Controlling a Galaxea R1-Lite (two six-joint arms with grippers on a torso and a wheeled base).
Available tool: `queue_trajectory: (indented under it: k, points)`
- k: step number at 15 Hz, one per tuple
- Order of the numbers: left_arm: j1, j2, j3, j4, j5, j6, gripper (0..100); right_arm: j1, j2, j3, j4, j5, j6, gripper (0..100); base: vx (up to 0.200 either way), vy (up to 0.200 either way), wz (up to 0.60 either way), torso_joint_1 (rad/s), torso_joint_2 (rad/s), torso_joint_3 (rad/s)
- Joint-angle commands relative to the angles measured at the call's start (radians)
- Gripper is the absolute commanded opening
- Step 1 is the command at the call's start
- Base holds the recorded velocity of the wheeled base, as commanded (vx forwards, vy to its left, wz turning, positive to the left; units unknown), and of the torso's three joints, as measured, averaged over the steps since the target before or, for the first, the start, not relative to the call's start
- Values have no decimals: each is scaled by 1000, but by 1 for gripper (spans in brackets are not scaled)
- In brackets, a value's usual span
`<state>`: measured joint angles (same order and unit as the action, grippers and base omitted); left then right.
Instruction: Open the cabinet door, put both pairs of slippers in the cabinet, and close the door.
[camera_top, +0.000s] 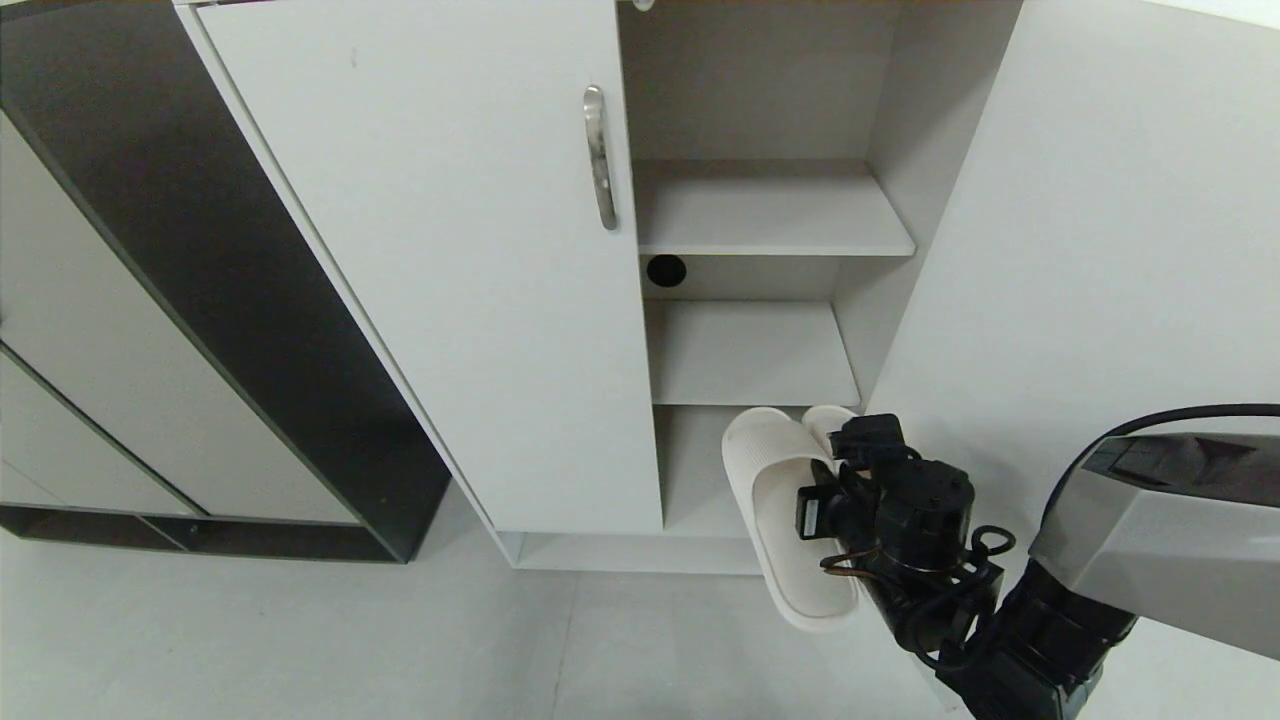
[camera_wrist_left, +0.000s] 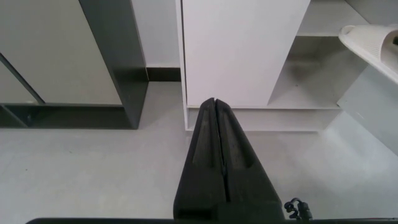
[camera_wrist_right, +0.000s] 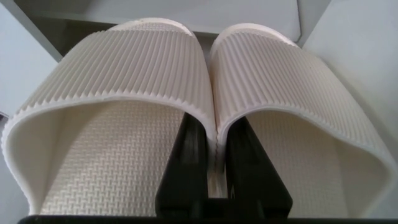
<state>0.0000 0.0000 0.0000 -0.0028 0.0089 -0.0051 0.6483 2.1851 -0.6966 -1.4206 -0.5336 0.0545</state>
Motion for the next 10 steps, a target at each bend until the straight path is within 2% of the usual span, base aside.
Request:
queue_trajectory:
  k: [1,10]
  points:
    - [0,2,0,0,0,-1,0,-9,-11,8,0,0,-1,0,0,0,0,0,0,0]
    - [0,2,0,0,-1,1,0,-32,-39,29,0,32,1,0,0,0,0,0,0,0]
